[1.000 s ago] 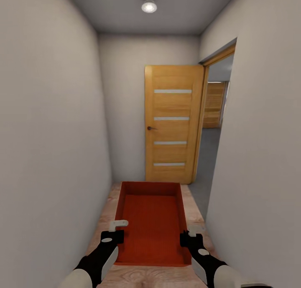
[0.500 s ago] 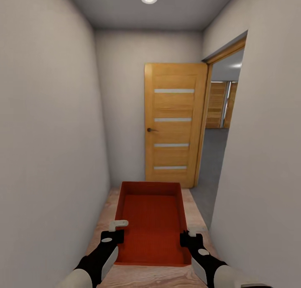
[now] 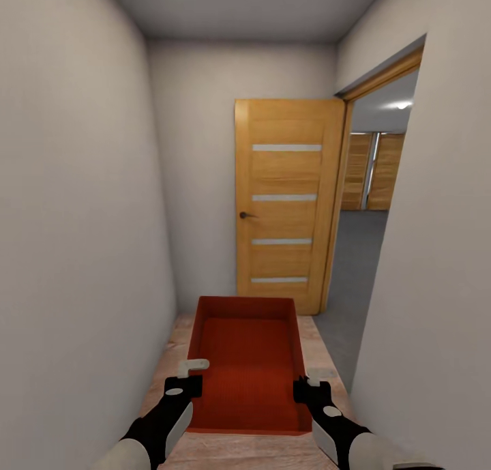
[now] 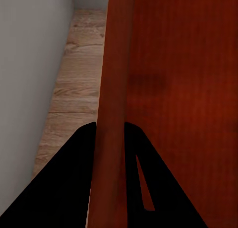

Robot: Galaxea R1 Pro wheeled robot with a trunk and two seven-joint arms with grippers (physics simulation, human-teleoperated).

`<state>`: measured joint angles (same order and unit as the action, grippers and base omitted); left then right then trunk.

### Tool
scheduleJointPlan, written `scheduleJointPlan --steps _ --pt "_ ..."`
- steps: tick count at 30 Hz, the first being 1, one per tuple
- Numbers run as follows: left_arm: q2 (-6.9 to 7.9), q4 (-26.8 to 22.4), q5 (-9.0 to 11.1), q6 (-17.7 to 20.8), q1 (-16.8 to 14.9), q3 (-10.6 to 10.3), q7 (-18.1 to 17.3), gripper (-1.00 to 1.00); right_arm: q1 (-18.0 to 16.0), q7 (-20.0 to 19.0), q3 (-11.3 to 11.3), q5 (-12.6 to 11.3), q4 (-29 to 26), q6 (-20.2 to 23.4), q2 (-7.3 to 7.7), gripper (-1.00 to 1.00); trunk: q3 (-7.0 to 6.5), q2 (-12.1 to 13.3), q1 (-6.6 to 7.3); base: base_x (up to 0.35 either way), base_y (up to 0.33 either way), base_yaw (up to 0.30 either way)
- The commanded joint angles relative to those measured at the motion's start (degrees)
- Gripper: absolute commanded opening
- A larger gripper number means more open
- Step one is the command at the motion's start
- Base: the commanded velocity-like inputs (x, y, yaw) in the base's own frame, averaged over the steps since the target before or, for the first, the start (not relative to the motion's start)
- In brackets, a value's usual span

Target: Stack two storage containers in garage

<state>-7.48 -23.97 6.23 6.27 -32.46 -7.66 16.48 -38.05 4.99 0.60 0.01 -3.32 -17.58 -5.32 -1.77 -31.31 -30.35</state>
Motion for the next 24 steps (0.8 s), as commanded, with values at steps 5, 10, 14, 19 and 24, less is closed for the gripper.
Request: scheduleJointPlan --steps 5,10,14,19,24 --pt "1.5 0.04 0.9 0.35 -0.03 4.5 0.65 -1.0 -0.01 -0.18 0.54 0.34 -0.11 -1.48 0.66 -1.0 0.01 -0.03 -0.05 0.322 0.0 0.0" --pt "1.5 0.02 0.93 0.39 -0.03 4.5 0.65 -1.0 -0.01 -0.16 0.54 0.34 -0.11 -1.49 0.66 -1.0 0.01 -0.03 -0.05 0.322 0.0 0.0" --pt "1.5 -0.01 0.91 0.37 -0.05 4.5 0.65 -1.0 -0.01 -0.15 0.54 0.34 -0.11 -1.49 0.66 -1.0 0.01 -0.03 -0.05 0.322 0.0 0.0" --pt "1.5 -0.02 0.93 0.33 -0.06 4.5 0.65 -1.0 -0.01 -0.15 0.54 0.38 -0.11 -1.49 0.66 -1.0 0.01 -0.03 -0.05 0.322 0.0 0.0" --pt "1.54 -0.06 0.94 0.32 -0.05 4.5 0.65 -1.0 -0.01 -0.15 0.54 0.4 -0.11 -1.49 0.66 -1.0 0.01 -0.03 -0.05 0.322 0.0 0.0"
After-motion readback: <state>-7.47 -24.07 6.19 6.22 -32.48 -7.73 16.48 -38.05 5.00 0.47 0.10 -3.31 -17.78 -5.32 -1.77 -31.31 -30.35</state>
